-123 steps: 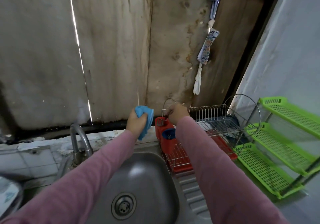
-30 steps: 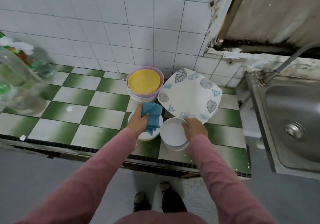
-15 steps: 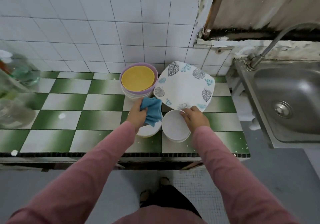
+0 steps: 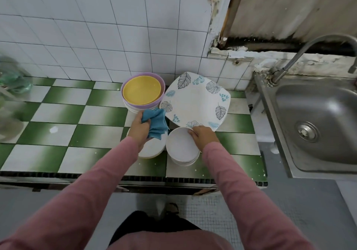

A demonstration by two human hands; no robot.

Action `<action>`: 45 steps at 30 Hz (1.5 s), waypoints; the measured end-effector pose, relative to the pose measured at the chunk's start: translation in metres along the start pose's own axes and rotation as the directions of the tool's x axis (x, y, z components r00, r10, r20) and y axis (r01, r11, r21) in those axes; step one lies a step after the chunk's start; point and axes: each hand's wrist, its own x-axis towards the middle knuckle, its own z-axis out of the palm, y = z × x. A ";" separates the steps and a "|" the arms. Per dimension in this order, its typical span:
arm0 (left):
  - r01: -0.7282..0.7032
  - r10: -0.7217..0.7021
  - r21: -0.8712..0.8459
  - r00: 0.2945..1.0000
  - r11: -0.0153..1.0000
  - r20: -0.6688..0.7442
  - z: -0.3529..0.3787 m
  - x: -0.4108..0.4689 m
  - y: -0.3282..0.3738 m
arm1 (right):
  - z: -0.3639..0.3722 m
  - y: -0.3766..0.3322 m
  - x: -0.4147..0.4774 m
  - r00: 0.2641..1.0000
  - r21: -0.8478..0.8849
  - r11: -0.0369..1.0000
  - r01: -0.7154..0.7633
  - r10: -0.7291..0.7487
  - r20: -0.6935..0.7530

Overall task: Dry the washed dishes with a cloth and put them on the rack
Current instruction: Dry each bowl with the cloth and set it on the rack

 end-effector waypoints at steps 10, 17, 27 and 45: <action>0.011 -0.010 -0.025 1.000 1.000 0.025 0.005 -0.004 -0.007 | 0.006 0.008 -0.004 0.996 0.056 0.997 0.046 -0.041 -0.073; 0.060 -0.054 -0.179 0.998 0.982 0.038 0.001 -0.009 -0.013 | 0.008 0.011 -0.009 0.988 0.108 0.990 0.088 -0.073 -0.133; 0.146 -0.111 -0.333 0.986 0.932 0.122 -0.008 -0.016 -0.011 | 0.002 0.007 -0.008 0.987 0.177 0.980 0.092 -0.066 -0.147; 0.035 -0.032 -0.158 0.999 0.987 0.021 -0.011 -0.017 -0.010 | -0.008 0.002 -0.018 0.922 0.375 0.924 0.076 0.078 -0.378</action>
